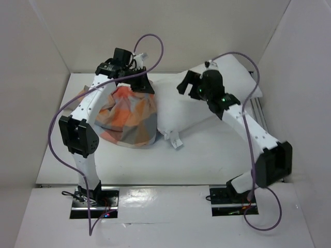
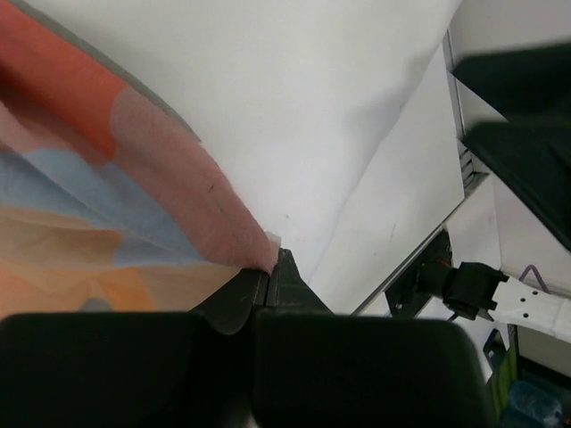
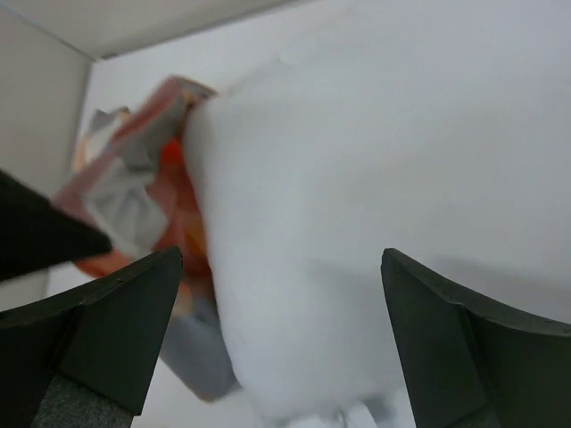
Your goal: Put the pillow into the pillowcase
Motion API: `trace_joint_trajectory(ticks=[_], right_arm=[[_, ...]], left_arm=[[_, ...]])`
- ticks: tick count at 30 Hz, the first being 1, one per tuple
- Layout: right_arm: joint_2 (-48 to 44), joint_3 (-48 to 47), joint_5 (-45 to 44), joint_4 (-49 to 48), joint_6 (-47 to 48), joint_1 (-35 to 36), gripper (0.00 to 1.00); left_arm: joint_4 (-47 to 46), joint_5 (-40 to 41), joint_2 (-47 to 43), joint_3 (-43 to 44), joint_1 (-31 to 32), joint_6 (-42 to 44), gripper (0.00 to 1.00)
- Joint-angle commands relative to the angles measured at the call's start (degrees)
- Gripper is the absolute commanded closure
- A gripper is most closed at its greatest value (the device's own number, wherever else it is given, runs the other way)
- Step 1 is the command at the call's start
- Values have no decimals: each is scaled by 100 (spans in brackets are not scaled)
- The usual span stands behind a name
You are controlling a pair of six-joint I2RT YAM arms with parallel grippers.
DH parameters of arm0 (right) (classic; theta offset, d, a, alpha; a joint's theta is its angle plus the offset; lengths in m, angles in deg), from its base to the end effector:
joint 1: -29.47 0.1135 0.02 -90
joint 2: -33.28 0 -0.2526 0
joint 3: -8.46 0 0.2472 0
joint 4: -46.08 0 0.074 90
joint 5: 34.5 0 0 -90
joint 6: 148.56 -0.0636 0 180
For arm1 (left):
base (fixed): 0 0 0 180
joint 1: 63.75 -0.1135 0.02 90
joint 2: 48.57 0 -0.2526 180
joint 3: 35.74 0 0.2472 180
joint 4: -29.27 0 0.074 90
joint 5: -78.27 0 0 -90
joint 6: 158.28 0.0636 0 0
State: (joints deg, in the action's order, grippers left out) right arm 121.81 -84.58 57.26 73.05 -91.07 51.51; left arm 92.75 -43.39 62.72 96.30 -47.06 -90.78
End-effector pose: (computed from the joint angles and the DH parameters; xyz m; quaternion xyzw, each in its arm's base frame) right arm 0.3581 0.1471 0.3329 0.0673 0.8285 0.2660 0.4881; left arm 0.4090 -0.1575 0.3495 0.0646 0.8858 -0.3648 0.2796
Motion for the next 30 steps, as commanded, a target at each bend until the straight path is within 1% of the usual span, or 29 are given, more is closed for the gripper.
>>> trace_joint_trajectory(ticks=[1,2,3,4,5,6,7,8,9,10,11,14,16,18,19,20,21,22,23,24,25,28,30], right_arm=[[-1062,1294,-1633,911,518,440,0],[-1197,1526,-1687,1026,457,554,0],[-1294,1737,-1279,1088,387,651,0],[-1355,2165,-857,1089,334,652,0],[-1426,2361,-435,863,333,704,0],[-1426,2554,561,643,151,705,0],[-1426,2904,893,380,36,705,0],[-1479,3056,1201,-328,-113,766,0],[-1479,3162,1526,-665,-228,766,0],[-1366,3163,1677,-869,-438,836,0],[-1269,3111,1792,-1228,-440,837,0],[-699,2857,2169,-1678,-554,889,0],[-381,2803,2302,-2187,-764,889,0],[-215,2803,2303,-2705,-905,889,6],[-153,2803,2303,-2812,-906,889,16],[-91,2803,1998,-2813,-967,889,25],[-12,2655,1838,-2648,-968,889,37],[154,2584,1741,-2533,-968,837,55],[208,2513,1488,-2410,-968,837,93],[208,2338,1389,-2174,-968,767,100],[147,2337,1389,-2172,-968,766,100],[-369,2337,942,-2339,-854,714,100],[-460,2136,721,-2251,-784,643,100]], left_arm=[[-310,-305,-378,-530,1,36,100],[-389,-358,-440,-662,1,35,100],[-390,-358,-493,-759,1,35,100],[-390,-358,-494,-830,1,35,100],[-338,-289,-555,-831,1,122,100],[-337,-288,-616,-831,1,175,100],[-198,-158,-617,-831,1,246,100],[-197,-156,-617,-831,1,246,100],[-145,-156,-678,-831,1,246,100],[-144,-156,-678,-883,1,246,100],[-144,-156,-730,-883,1,246,100],[-91,-104,-731,-822,1,298,100],[14,-42,-731,-769,1,299,100],[14,19,-731,-708,1,360,100],[84,19,-731,-708,1,361,100],[84,19,-731,-647,1,361,100],[137,19,-731,-646,1,361,100],[137,19,-731,-646,1,413,100],[189,19,-731,-646,1,413,100],[190,19,-731,-646,1,465,100],[242,19,-731,-646,1,466,100],[391,124,-793,-646,1,607,100],[392,125,-933,-856,1,659,100]])
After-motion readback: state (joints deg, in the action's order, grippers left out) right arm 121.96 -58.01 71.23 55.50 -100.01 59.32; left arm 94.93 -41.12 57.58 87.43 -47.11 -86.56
